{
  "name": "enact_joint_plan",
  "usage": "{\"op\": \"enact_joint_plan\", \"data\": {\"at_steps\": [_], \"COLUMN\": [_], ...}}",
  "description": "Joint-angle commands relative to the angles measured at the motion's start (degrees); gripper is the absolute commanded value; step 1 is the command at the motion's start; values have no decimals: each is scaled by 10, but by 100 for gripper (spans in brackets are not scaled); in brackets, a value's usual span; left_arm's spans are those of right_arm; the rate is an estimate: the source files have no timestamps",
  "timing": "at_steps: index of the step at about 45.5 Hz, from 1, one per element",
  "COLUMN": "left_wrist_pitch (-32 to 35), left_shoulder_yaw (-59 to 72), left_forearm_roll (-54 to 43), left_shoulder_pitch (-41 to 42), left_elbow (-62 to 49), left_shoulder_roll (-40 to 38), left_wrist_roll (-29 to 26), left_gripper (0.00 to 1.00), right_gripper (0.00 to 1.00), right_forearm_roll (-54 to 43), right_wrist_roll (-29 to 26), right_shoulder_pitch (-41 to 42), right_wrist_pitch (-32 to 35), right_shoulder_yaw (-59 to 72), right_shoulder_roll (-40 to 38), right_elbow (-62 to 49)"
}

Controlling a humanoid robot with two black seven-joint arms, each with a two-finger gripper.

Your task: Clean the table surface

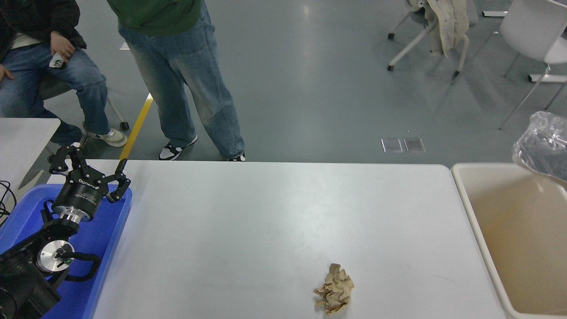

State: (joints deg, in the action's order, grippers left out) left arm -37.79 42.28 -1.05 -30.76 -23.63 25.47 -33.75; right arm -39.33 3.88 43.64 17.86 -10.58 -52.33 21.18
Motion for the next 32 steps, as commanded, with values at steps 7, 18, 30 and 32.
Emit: {"op": "enact_joint_plan", "data": {"at_steps": [7, 18, 30, 32], "left_wrist_pitch": [0, 0, 0, 0], "left_shoulder_yaw": [0, 0, 0, 0], "left_forearm_roll": [0, 0, 0, 0], "left_shoulder_pitch": [0, 0, 0, 0], "left_elbow": [0, 0, 0, 0], "left_shoulder_roll": [0, -1, 0, -1], "left_wrist_roll": [0, 0, 0, 0], "left_gripper": [100, 100, 100, 100], "right_gripper": [0, 0, 0, 0], "right_forearm_roll": [43, 57, 67, 67], "right_wrist_roll": [6, 2, -5, -5], "right_shoulder_pitch": [-76, -99, -115, -116], "right_wrist_pitch": [-139, -232, -274, -276], "right_shoulder_yaw": [3, 2, 4, 3], "right_shoulder_roll": [239, 303, 327, 328], "right_elbow": [-275, -274, -274, -274]}}
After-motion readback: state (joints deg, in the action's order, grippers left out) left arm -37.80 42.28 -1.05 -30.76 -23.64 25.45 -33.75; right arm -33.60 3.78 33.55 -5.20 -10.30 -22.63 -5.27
